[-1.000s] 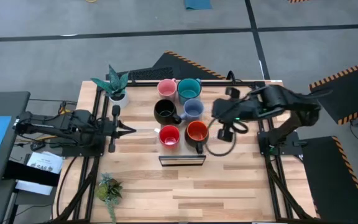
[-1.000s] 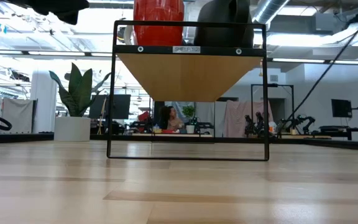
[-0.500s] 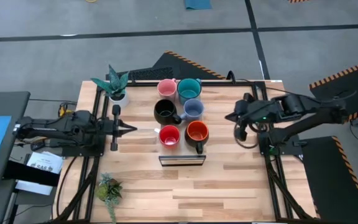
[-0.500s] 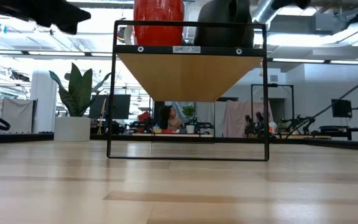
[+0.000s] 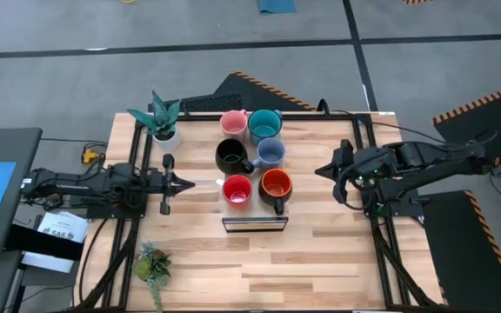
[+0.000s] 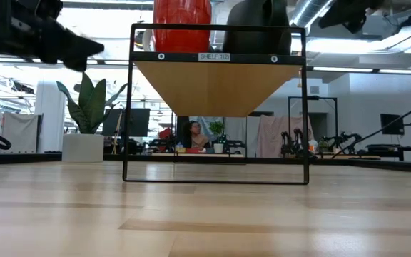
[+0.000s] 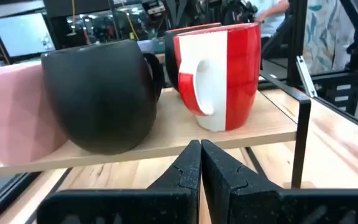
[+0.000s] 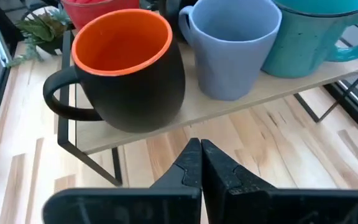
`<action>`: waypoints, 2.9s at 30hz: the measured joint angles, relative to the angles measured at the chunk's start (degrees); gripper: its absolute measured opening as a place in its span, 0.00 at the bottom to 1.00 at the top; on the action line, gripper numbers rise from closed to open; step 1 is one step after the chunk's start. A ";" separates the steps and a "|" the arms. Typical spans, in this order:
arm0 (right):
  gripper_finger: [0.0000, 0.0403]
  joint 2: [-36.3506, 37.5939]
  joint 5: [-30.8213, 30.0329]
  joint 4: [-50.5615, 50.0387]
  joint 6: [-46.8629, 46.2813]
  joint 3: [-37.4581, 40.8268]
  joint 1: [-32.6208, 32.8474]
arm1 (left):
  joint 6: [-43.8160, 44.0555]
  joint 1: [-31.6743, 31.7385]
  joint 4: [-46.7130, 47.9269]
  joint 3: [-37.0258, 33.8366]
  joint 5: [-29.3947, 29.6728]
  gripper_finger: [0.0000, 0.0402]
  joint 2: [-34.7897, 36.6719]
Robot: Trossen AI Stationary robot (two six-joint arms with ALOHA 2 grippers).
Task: Place coffee mugs
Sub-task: Return to Home Position
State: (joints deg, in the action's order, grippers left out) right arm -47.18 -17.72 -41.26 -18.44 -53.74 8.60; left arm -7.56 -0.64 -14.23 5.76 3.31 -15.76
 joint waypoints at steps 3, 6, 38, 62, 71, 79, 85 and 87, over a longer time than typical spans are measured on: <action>0.05 0.00 0.01 0.26 0.01 0.14 0.00 | 0.20 0.00 -1.77 -1.33 -0.16 0.00 0.94; 0.05 0.00 -0.02 0.29 0.28 0.14 0.00 | -0.15 0.00 -2.08 -1.98 -1.43 0.00 2.00; 0.05 30.68 -0.02 24.81 0.37 36.80 -0.52 | -0.35 0.00 2.96 -5.29 -4.02 0.00 11.68; 0.05 44.51 6.29 44.45 3.78 53.31 -0.35 | -2.72 0.00 6.67 -5.38 -1.44 0.00 11.64; 0.06 44.50 5.99 44.24 6.94 53.34 -0.39 | -2.50 0.00 7.65 -5.38 -1.40 0.00 11.65; 0.08 44.46 6.05 44.09 11.36 53.38 -0.39 | -1.79 0.00 10.97 -5.38 -1.40 0.00 11.64; 0.08 44.46 6.05 44.06 11.41 53.38 -0.39 | 2.07 0.00 10.88 -5.38 -1.42 0.00 11.66; 0.08 44.46 6.05 44.04 11.41 53.40 -0.39 | 3.61 0.00 10.92 -5.38 -1.57 0.00 11.68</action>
State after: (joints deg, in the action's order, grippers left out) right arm -2.72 -11.66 2.79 -7.03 -0.34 8.21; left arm -3.94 -0.64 -3.31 0.38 1.74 -4.08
